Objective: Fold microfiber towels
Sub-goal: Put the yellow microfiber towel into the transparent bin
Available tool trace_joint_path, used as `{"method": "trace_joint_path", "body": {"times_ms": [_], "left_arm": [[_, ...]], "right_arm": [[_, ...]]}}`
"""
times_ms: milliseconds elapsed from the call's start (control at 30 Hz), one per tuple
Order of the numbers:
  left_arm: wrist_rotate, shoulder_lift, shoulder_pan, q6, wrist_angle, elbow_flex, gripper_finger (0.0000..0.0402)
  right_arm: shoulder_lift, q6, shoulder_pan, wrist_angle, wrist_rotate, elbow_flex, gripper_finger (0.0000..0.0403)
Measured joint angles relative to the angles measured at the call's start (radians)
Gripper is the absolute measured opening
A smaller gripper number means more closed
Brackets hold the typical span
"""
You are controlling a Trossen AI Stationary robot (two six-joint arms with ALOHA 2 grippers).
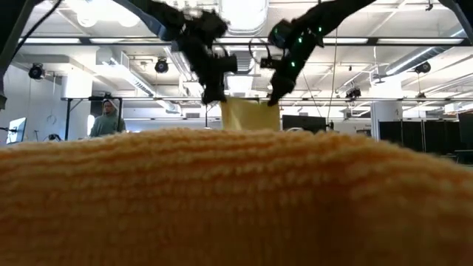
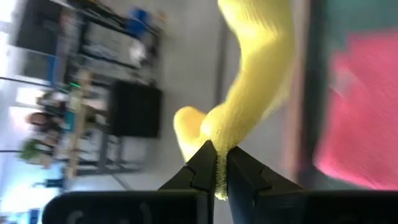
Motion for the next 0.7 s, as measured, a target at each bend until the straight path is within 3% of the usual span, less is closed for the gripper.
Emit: {"method": "trace_joint_path", "body": {"times_ms": [300, 433, 633, 700], "left_arm": [[0.031, 0.053, -0.020, -0.062, -0.155, -0.062, 0.0010], [0.050, 0.039, -0.032, -0.094, -0.178, -0.064, 0.0010], [0.225, 0.037, -0.039, -0.193, -0.267, -0.067, 0.0010], [0.238, 0.040, -0.039, -0.195, -0.264, -0.072, 0.0010]], "right_arm": [[0.001, 0.029, 0.018, -0.031, -0.051, -0.127, 0.0008], [0.000, 0.059, 0.020, -0.055, -0.128, -0.137, 0.0008], [0.000, 0.055, 0.031, -0.078, -0.181, -0.174, 0.0008], [0.002, 0.054, 0.030, -0.075, -0.188, -0.185, 0.0008]]}}
